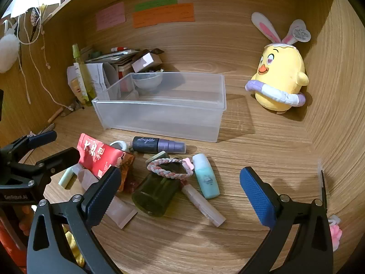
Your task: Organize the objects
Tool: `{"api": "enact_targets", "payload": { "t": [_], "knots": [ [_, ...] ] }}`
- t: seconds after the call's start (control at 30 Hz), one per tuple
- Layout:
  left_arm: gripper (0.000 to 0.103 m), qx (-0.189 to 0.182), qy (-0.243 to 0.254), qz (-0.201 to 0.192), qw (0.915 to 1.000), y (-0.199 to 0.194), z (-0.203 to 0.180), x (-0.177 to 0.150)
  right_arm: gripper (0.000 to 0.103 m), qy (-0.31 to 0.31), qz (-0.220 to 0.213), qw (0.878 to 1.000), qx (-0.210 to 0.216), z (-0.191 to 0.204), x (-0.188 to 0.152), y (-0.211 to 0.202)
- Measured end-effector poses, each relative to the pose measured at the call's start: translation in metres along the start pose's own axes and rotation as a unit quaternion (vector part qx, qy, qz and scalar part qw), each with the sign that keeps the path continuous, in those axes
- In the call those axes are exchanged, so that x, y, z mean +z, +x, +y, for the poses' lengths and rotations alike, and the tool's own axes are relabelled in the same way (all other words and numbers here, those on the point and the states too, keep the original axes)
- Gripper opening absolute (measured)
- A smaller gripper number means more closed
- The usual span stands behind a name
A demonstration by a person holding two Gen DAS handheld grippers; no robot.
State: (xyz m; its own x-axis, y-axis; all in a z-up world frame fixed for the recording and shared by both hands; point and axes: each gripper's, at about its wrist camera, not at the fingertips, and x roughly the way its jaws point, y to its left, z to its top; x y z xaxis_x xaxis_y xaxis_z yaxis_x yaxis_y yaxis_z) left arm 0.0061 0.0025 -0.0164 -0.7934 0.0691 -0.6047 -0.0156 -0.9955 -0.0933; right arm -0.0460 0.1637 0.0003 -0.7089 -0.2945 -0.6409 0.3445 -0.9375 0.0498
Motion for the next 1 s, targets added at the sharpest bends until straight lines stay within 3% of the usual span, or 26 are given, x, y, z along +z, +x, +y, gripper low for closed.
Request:
{"api": "enact_targets", "payload": {
  "t": [1.0],
  "knots": [
    [0.103, -0.003, 0.0, 0.01, 0.9999, 0.0055, -0.0008, -0.001, 0.103, -0.001, 0.002, 1.0, 0.005, 0.0057, -0.0027, -0.0001]
  ]
}}
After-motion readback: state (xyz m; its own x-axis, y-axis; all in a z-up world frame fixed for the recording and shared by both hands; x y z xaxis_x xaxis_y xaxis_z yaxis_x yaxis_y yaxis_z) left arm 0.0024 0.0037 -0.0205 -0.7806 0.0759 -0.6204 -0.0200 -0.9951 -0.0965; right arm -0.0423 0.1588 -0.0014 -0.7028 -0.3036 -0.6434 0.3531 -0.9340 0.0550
